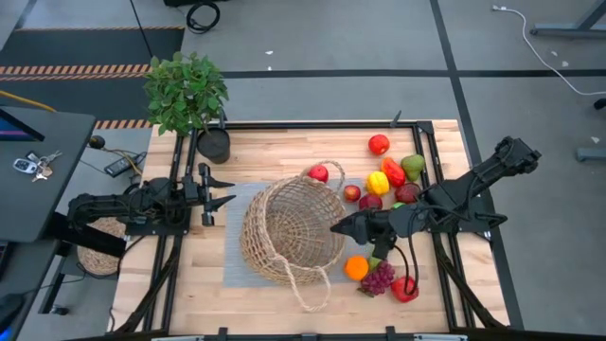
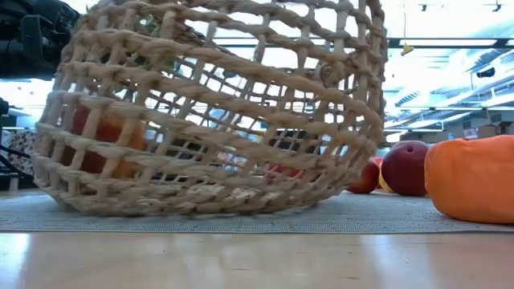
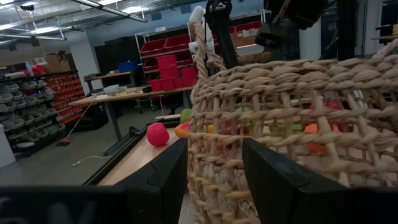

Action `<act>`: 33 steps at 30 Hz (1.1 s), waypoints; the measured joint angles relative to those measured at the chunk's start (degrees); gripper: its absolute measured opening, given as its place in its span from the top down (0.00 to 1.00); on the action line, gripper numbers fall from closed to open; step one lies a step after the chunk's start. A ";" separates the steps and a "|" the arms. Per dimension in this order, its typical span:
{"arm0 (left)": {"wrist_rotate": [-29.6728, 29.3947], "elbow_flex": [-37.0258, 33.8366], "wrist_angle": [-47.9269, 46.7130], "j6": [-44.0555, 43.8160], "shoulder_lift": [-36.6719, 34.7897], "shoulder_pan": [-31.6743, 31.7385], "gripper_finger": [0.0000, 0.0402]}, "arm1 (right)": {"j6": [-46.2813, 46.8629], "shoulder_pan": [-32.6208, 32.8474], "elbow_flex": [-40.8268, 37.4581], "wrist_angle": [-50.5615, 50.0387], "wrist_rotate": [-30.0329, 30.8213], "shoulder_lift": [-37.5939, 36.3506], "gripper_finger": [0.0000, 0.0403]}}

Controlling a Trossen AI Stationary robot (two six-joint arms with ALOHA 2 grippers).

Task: Build produce basket
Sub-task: Put the orange into the brown basket

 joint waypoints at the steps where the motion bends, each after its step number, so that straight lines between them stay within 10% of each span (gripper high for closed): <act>1: -0.01 -0.01 0.00 -0.02 -0.01 0.01 0.60 | 2.49 -0.14 0.00 0.00 -0.02 0.00 0.12; 6: 0.00 0.00 0.00 -0.01 0.00 0.00 0.60 | 37.63 -0.95 0.00 -0.05 -0.67 0.00 0.11; 12: -0.02 0.00 0.00 -0.02 0.00 0.01 0.60 | 82.57 3.73 0.07 -5.69 15.81 -0.20 0.11; 18: 0.00 0.01 0.00 -0.02 0.00 0.02 0.60 | 104.78 9.96 0.04 -19.69 14.65 -0.20 0.11; 24: -0.02 0.00 -0.02 -0.01 0.00 0.00 0.60 | 125.86 14.08 -1.05 -28.34 -3.57 0.00 0.11; 33: -0.02 -0.01 -0.02 -0.01 0.00 0.01 0.60 | 131.62 19.03 -18.27 -11.56 -6.32 0.13 0.11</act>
